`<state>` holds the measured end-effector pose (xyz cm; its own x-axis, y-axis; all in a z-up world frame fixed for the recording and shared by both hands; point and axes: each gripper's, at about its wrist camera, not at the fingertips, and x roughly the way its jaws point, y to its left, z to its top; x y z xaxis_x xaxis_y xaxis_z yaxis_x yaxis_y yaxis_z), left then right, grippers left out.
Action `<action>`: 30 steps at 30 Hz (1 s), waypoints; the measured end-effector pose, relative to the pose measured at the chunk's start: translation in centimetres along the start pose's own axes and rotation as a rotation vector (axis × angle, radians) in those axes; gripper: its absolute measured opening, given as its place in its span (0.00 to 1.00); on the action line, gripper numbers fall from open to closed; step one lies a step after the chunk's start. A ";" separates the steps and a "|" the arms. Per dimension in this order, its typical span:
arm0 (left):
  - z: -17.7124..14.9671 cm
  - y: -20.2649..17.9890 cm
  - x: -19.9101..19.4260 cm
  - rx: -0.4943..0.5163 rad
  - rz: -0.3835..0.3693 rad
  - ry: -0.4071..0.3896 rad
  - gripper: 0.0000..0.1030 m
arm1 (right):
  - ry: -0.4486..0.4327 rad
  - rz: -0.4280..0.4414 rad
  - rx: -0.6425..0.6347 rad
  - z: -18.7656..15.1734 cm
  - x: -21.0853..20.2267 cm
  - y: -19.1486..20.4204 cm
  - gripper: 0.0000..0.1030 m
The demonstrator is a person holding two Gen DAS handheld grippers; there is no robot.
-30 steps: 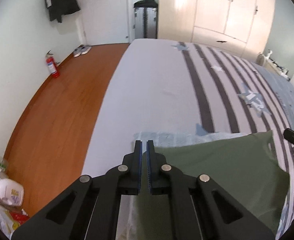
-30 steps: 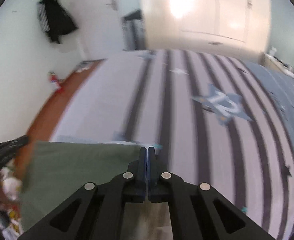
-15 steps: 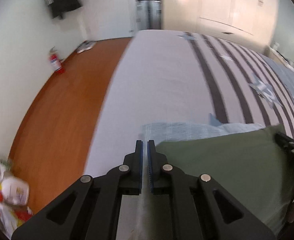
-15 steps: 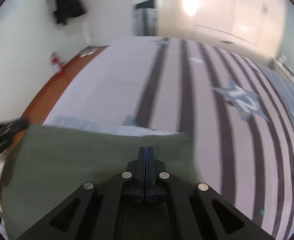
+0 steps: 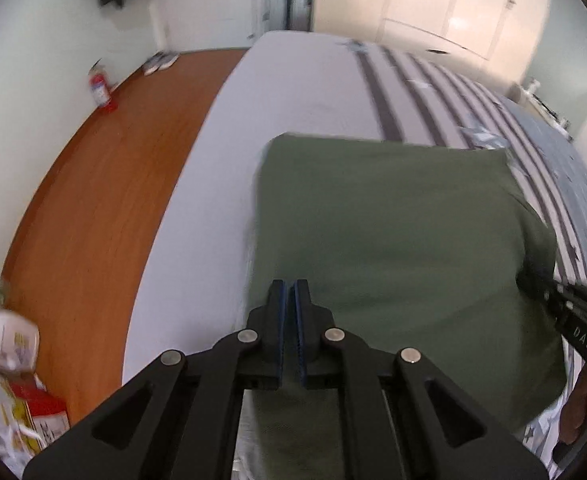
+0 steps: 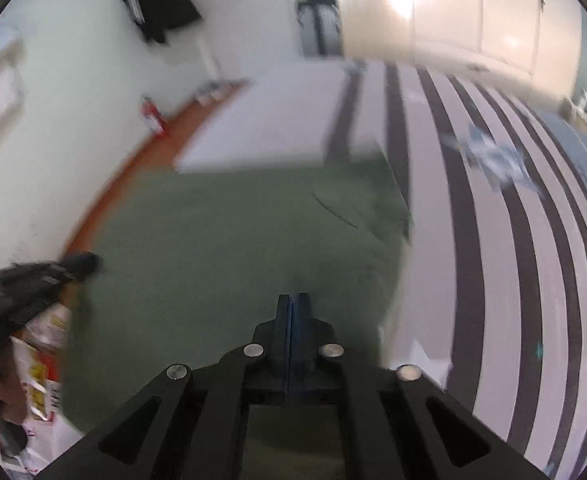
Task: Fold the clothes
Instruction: 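Press and smooth the polo on the stack with both closed grippers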
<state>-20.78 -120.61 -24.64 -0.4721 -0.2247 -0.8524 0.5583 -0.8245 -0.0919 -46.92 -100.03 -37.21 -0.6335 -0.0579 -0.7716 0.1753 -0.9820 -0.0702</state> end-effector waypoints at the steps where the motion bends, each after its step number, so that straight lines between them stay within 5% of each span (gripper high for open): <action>1: 0.0 0.5 -0.2 -0.008 0.031 -0.004 0.05 | 0.008 -0.010 0.008 -0.3 0.0 -0.4 0.00; 3: -0.1 1.9 -0.7 -0.049 0.070 0.013 0.05 | 0.024 -0.031 0.025 -0.9 -0.1 -1.1 0.00; 9: -2.8 1.5 -5.6 -0.068 -0.014 0.005 0.05 | 0.063 -0.088 0.074 -2.6 -1.0 -3.2 0.02; 13: -5.1 -1.6 -8.1 -0.017 -0.101 -0.015 0.05 | 0.040 -0.011 0.092 -4.8 -3.5 -2.7 0.02; 19: -7.4 -1.8 -3.6 0.020 -0.009 0.096 0.05 | 0.141 -0.018 0.082 -9.5 -1.4 -1.7 0.00; 24: -8.7 2.1 -4.2 -0.083 0.072 0.118 0.05 | 0.196 -0.032 0.082 -12.4 -2.0 -2.6 0.00; 30: -8.8 -0.5 -7.0 -0.035 -0.010 0.062 0.05 | 0.150 0.003 0.076 -12.6 -5.2 -2.2 0.02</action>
<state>-11.73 -114.10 -23.13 -0.4352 -0.1832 -0.8815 0.5781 -0.8074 -0.1176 -34.51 -95.28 -41.04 -0.5124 -0.0389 -0.8579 0.1159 -0.9930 -0.0242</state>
